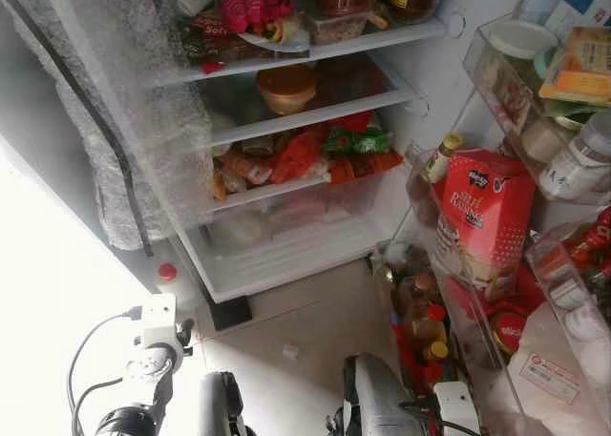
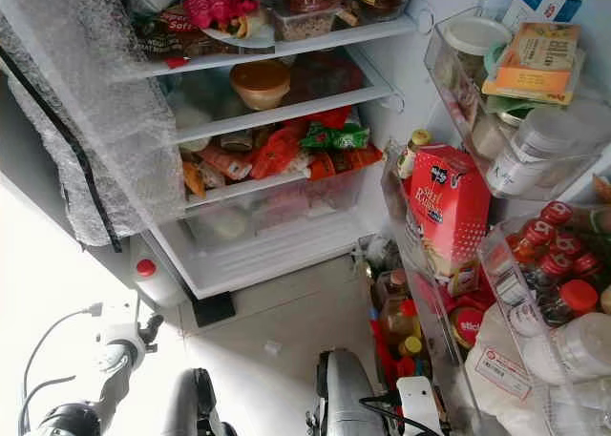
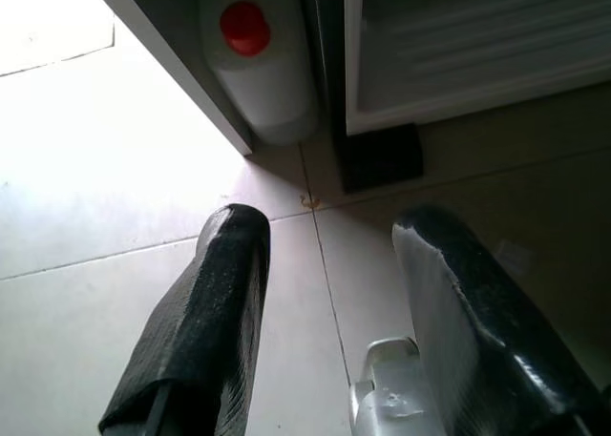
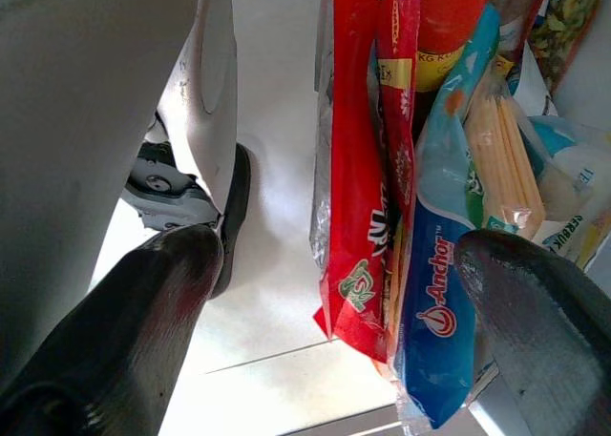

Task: Restocking fridge

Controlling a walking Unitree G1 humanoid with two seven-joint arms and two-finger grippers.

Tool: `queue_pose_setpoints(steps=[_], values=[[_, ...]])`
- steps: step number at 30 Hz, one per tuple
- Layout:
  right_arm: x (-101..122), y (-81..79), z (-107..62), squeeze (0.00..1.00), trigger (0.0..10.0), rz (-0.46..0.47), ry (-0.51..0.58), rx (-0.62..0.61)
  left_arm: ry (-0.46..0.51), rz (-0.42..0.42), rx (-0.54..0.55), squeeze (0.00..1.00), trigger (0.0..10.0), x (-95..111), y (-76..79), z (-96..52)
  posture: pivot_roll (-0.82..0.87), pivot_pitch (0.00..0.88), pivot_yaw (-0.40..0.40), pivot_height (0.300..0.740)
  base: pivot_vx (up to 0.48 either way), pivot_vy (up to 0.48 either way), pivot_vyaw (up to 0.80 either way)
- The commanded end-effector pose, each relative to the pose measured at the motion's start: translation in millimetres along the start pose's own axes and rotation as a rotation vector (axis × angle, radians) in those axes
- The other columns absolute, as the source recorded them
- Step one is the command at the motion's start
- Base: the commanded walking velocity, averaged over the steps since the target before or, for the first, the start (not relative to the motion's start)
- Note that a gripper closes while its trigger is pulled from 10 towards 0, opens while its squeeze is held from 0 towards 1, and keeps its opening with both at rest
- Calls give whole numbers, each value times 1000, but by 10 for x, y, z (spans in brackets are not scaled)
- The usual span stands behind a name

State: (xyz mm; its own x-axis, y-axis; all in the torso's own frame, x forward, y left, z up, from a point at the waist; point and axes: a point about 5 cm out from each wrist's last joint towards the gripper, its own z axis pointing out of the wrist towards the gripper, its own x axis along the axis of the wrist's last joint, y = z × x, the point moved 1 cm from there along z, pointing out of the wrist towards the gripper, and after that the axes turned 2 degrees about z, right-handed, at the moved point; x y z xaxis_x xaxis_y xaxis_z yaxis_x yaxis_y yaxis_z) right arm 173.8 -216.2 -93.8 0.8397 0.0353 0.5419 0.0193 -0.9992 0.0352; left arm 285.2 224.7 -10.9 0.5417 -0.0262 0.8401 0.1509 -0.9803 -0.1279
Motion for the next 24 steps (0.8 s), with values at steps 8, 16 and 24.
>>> queue_pose_setpoints(steps=[8, 16, 24], values=[[-61, -57, -2, 0, 10000, 11, -15, 18, -69, 10, -7, 0, 10000, -182, 52, -14, -95, 178, -24, 618, 0, 364, 0], [-59, -53, -2, 0, 10000, 13, -14, 17, -73, 13, -16, 0, 10000, -199, 80, -14, -93, 179, -26, 618, 0, 357, 0], [-52, -56, -2, 0, 10000, 18, -7, 18, -77, 14, -18, 0, 10000, -209, 79, -12, -95, 175, -24, 618, 0, 354, 0]])
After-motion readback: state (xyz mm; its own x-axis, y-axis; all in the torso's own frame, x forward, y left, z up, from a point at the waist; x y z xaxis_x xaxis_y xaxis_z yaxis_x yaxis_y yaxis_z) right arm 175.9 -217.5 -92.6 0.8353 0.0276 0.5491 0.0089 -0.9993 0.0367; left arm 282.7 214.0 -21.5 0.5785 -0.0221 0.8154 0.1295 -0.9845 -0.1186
